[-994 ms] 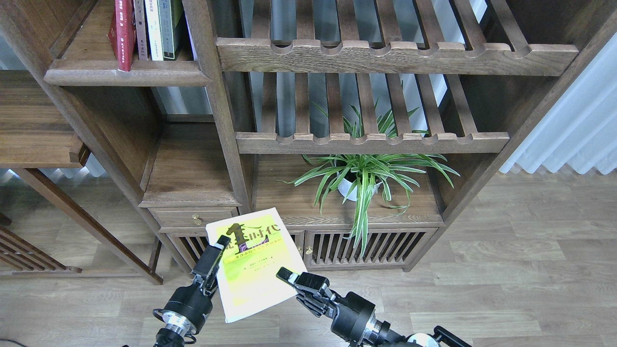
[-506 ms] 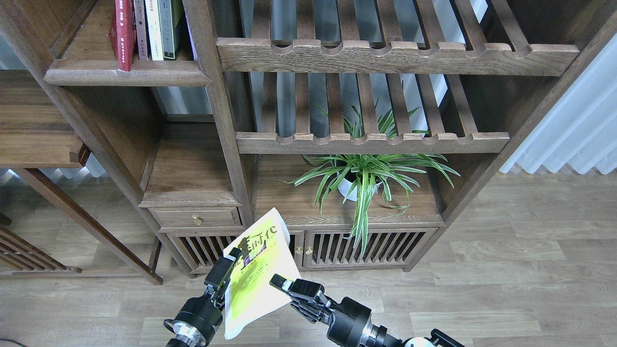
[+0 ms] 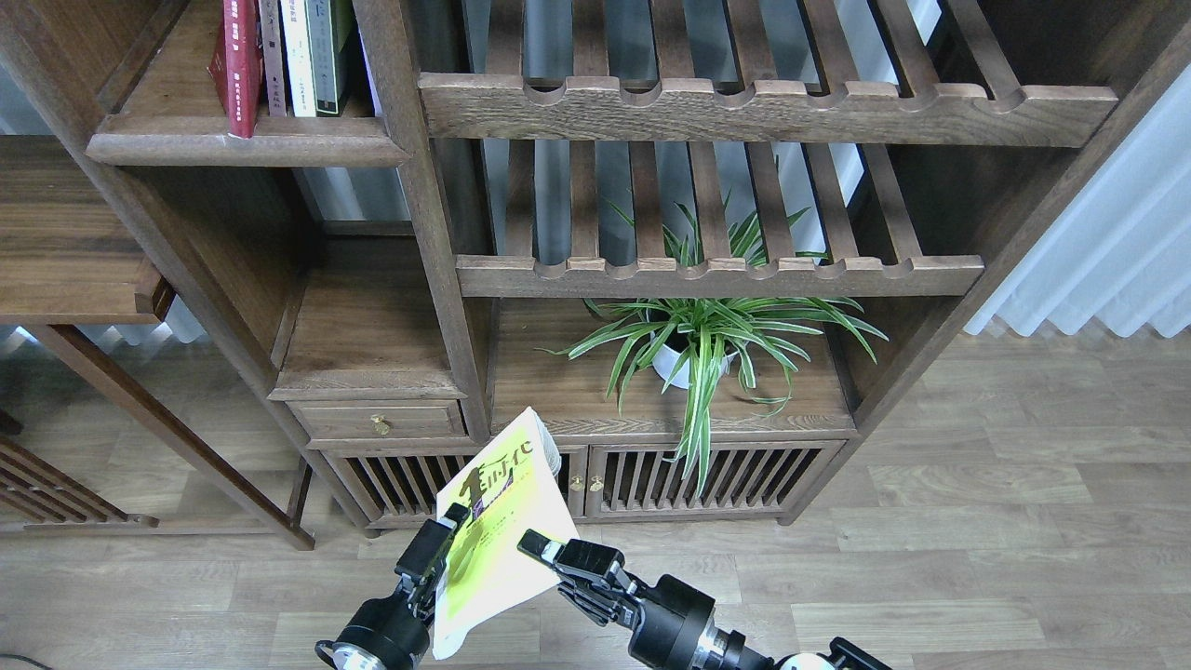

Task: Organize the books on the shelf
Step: 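Pass the yellow-green book from the right gripper to the left gripper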

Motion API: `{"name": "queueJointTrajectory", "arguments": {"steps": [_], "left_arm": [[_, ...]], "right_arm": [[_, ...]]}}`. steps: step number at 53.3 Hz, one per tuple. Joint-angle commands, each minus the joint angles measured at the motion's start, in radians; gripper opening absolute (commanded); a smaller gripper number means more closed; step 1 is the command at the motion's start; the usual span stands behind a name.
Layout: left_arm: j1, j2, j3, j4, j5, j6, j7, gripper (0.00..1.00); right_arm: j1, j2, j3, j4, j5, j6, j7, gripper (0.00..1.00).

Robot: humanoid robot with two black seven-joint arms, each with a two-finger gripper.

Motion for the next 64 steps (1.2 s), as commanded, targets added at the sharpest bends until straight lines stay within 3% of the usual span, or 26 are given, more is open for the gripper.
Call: {"name": "queueJointTrajectory", "arguments": {"steps": [1,44,48,57,61,63,64], "left_arm": [[0.001,-0.014,0.0,0.012,-0.009,0.0,-0.001,0.99],[-0.004,-0.023,0.027,-0.034,-0.029,0.0,-0.013,0.96],[-0.002,-0.023,0.019,-0.034,-0.029,0.0,-0.013,0.87],[-0.001,-0.007,0.017,-0.034,-0.027,0.0,-0.007,0.77],[0.005,-0.007,0.001,-0.031,-0.027,0.0,-0.01,0.61],[0.007,-0.005,-0.007,-0.027,-0.027,0.0,-0.013,0.5],[0.008,-0.005,-0.01,-0.025,-0.027,0.0,-0.015,0.4]], "right_arm": [[-0.001,0.0,0.0,0.008,-0.002,0.0,0.001,0.06],[-0.058,0.0,0.015,0.02,-0.034,-0.004,0.007,0.06],[-0.056,0.0,0.018,0.018,-0.034,-0.003,0.007,0.06],[-0.058,0.0,0.018,0.015,-0.034,0.0,0.007,0.06],[-0.058,0.0,0.021,0.012,-0.036,0.0,0.007,0.07],[-0.056,0.0,0.021,0.012,-0.034,0.0,0.007,0.07],[-0.055,0.0,0.021,0.012,-0.034,0.0,0.007,0.07]]}}
